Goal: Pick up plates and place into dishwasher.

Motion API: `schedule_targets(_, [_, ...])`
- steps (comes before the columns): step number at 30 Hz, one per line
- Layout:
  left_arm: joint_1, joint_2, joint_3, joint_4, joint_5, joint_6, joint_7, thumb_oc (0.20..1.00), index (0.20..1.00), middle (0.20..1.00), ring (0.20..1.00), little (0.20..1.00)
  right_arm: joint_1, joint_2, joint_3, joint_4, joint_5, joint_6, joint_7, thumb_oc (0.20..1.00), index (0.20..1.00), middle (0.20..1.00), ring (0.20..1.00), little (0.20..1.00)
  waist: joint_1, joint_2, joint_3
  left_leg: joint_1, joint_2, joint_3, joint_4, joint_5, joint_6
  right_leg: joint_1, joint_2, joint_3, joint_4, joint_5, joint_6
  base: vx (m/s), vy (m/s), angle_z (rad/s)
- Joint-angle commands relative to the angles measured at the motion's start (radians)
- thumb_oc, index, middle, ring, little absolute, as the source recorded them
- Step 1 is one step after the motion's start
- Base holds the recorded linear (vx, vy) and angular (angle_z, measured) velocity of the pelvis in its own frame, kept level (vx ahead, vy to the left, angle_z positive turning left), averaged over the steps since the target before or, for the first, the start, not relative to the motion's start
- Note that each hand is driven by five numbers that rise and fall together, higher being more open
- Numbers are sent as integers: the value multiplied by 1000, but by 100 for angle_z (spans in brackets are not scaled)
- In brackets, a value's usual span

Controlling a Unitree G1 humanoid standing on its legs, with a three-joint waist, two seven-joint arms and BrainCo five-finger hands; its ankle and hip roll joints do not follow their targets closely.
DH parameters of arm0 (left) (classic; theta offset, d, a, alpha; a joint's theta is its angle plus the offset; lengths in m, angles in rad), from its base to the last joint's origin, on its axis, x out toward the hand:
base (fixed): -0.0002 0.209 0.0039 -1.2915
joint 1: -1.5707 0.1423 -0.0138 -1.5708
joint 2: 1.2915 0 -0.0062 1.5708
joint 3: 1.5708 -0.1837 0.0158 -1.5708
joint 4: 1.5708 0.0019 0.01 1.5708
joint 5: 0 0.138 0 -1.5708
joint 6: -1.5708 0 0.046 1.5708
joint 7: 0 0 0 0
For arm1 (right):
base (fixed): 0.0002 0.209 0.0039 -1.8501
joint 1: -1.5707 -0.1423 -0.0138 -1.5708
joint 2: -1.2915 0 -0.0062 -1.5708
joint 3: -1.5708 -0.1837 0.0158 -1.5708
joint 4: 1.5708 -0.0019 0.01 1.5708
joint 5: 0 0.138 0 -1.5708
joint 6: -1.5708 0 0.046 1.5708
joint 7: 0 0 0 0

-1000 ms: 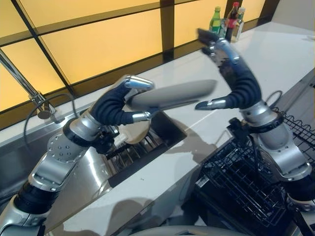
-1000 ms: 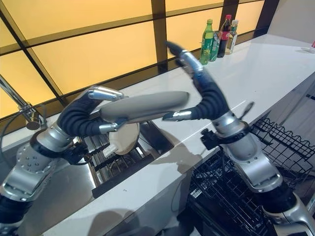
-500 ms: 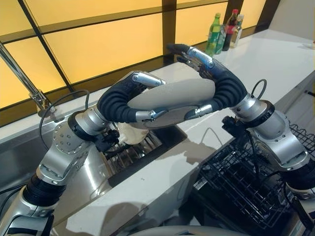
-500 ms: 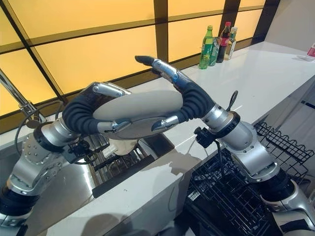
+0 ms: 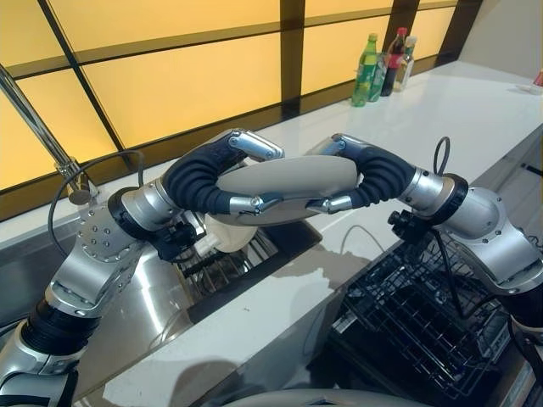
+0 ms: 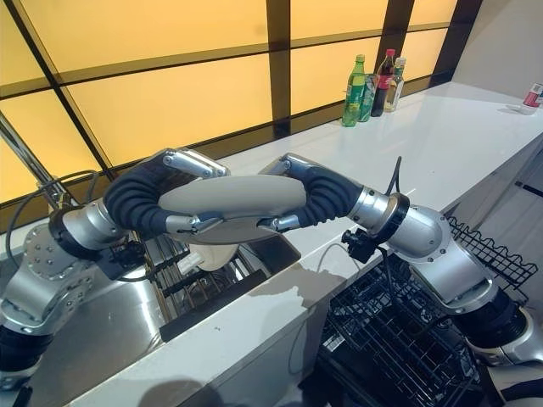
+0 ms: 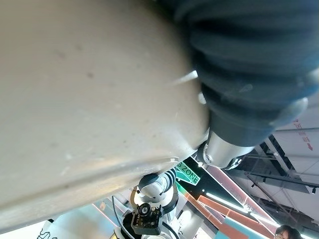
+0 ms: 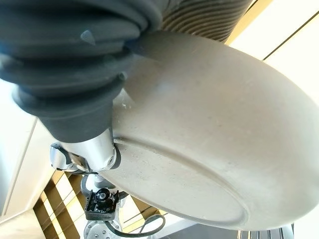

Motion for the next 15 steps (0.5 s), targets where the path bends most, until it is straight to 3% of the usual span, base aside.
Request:
schedule_targets(1, [-66, -29, 9, -6, -61, -80, 35, 200, 200, 200, 200, 200, -61, 13, 61, -8, -29, 22, -23, 200, 200, 200, 200, 200, 13, -62, -66, -38, -73, -60, 13, -54, 39, 52, -71, 15, 40, -113, 91, 0, 0, 0])
schedule_targets(9, [-56, -51, 28, -9, 1, -86, 89, 200, 200, 200, 200, 200, -33, 39, 21, -10, -58, -2, -70, 200, 200, 200, 200, 200, 12, -59, -68, -47, -71, -63, 11, -43, 38, 45, -68, 18, 40, -106, 90, -15, 1, 0])
schedule_targets(10, [-55, -54, 34, -3, 31, -81, 122, 413, 413, 413, 413, 413, -30, 44, 12, -7, -67, -7, -83, 200, 200, 200, 200, 200, 11, -58, -69, -49, -72, -63, 11, -42, 38, 43, -67, 20, 41, -106, 90, 0, 0, 0])
schedule_targets(12, [-53, -61, 44, 11, 93, -62, 180, 1000, 1000, 1000, 1000, 1000, -29, 51, -3, 4, -82, -16, -123, 200, 200, 200, 200, 200, 11, -58, -69, -49, -71, -63, 12, -43, 38, 43, -66, 22, 42, -106, 89, 0, 0, 0])
schedule_targets(15, [-23, -51, 97, 80, 150, -65, 334, 1000, 1000, 1000, 1000, 1000, 1, 51, -70, 48, -105, -65, -181, 200, 200, 200, 200, 200, 5, -58, -68, -48, -70, -57, 12, -44, 39, 42, -64, 30, 40, -105, 89, 0, 0, 0])
